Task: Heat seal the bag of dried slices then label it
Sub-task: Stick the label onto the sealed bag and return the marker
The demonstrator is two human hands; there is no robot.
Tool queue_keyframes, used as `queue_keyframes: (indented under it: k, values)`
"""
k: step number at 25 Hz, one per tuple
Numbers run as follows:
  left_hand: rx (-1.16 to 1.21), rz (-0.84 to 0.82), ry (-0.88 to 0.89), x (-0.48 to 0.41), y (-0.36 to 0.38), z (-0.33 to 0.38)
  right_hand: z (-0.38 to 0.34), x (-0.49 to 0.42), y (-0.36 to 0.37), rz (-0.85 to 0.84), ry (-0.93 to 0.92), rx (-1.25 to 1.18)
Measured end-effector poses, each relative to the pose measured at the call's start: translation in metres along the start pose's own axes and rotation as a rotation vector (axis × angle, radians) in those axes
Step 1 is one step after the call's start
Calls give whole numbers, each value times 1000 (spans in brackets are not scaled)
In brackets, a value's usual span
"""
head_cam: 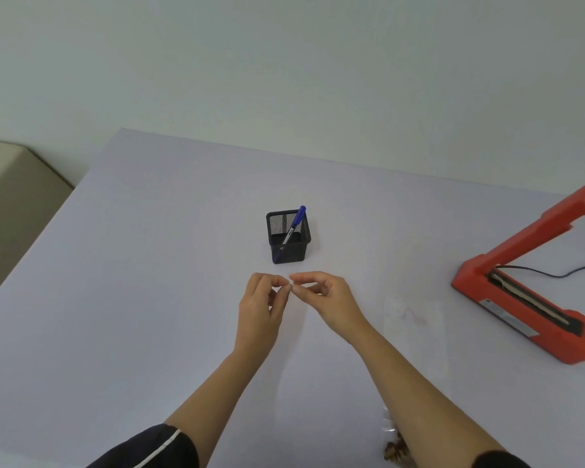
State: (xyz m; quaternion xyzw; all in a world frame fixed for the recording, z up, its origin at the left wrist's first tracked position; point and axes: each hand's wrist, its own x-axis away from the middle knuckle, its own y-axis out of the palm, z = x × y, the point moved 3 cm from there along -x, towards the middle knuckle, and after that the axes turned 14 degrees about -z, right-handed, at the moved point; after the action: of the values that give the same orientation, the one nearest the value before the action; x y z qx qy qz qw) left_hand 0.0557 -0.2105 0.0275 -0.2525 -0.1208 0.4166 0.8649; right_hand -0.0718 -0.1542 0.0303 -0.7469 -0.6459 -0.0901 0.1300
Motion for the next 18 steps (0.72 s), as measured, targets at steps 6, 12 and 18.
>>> queue_keyframes:
  k: [6,12,18]
  values:
    - [4,20,-10,2,-2,0,3,-1,-1,45,14,45]
    - [75,28,-231,3,-26,-20,20,-7,-3,158,56,39]
    - [95,-17,-427,17,-37,-50,58,-25,7,140,231,176]
